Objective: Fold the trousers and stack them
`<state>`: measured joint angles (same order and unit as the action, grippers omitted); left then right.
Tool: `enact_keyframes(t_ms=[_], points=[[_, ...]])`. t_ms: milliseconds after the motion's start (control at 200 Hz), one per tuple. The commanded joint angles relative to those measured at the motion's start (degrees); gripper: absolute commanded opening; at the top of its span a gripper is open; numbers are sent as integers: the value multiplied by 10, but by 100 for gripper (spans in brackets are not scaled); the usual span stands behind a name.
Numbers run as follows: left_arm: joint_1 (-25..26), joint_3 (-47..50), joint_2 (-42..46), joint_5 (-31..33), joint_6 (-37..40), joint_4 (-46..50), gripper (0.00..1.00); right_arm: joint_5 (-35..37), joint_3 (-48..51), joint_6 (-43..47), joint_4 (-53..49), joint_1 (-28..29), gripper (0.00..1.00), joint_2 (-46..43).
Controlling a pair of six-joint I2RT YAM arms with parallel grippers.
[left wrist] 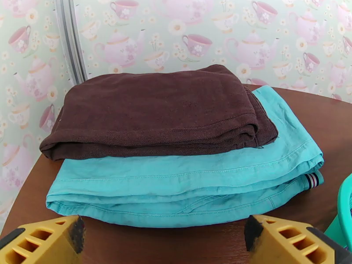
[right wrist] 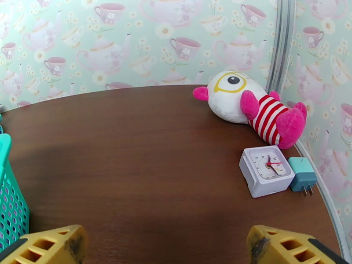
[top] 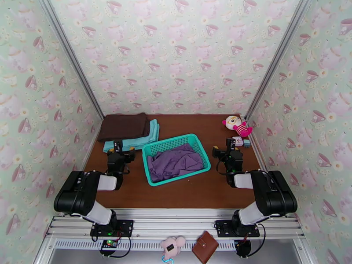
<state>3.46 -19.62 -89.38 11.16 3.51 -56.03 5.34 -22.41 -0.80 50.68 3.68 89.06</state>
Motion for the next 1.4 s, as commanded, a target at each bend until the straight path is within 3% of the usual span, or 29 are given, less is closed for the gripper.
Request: enact_keyframes(t_ms=[0, 636, 921, 987, 1052, 1102, 1147, 1222, 1282, 1397], points=[[3, -6, -5, 5, 9, -8, 100, 8, -4, 4, 1, 3, 99, -6], [-12, -10, -3, -16, -4, 4, 100, -18, -11, -4, -11, -10, 100, -6], [-2, -9, -3, 5, 3, 0, 100, -17, -9, -3, -7, -10, 100, -7], [16, -4, 21, 45, 14, 3, 100, 35, -3, -11, -14, -1, 100, -36], [54, -13, 90, 120, 44, 68, 99, 151, 18, -20, -64, 24, 100, -138], [119, -24, 141, 175, 82, 104, 99, 196, 33, -35, -98, 49, 100, -237], [171, -42, 184, 179, 84, 162, 99, 173, 18, -63, -183, 63, 100, -316], [240, -133, 220, 176, 15, 389, 99, 124, -63, -119, -384, 82, 99, -393], [290, -198, 214, 142, -34, 519, 100, 88, -123, -146, -502, 108, 99, -406], [361, -312, 144, 30, -62, 667, 100, 21, -178, -143, -630, 192, 99, -399]])
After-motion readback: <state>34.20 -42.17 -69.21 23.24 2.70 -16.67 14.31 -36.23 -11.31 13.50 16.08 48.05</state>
